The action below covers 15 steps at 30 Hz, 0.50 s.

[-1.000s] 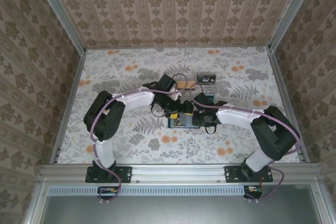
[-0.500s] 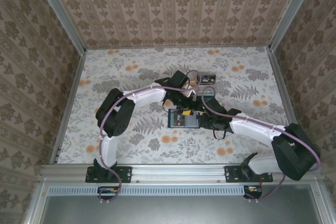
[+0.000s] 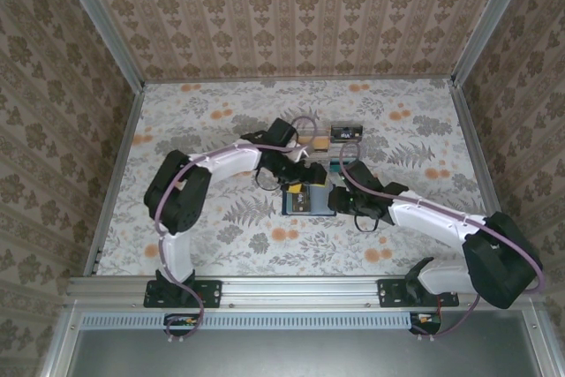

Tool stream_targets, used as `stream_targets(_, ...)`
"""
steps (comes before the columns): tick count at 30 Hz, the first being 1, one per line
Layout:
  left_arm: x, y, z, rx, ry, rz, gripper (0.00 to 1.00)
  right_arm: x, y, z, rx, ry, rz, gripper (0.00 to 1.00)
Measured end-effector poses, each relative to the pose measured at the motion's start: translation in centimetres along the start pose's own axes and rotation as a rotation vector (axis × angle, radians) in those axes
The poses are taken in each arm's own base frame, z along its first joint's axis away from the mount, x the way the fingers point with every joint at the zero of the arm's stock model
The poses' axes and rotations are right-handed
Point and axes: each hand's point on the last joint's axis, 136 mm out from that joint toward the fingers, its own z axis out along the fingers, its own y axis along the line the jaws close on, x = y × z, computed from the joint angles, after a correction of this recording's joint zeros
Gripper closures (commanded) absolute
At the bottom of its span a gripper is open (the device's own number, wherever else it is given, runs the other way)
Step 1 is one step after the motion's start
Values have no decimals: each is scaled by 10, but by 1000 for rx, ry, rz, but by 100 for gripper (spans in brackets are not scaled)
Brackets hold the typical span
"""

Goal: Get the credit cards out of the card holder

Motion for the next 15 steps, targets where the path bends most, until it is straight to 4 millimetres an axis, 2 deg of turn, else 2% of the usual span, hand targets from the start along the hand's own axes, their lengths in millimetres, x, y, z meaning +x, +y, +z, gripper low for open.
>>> stream_targets(2,0,4,-12,-8,-30,-6,17,-6,16,1,-39,3,-19,67)
stream_targets(3,0,5,-18,-11,-43,-11,23,-9,24,2,-58,3,-26,71)
stream_targets(5,3,10,-23,-16,-57,-23,42,-12,38,6,-90,12,-36,75)
stream_targets(6,4,15,-24,-22,-60,-30,55,-13,44,9,-103,19,-38,79)
stream_targets(11,17,35,-18,-58,-44,-80,86,-12,55,28,-119,66,-38,82)
stream_targets(13,18,39,-16,-67,-42,-91,95,-8,55,35,-114,92,-33,83)
stream_targets(15,17,42,-14,-75,-46,-97,97,-6,55,41,-112,109,-22,83)
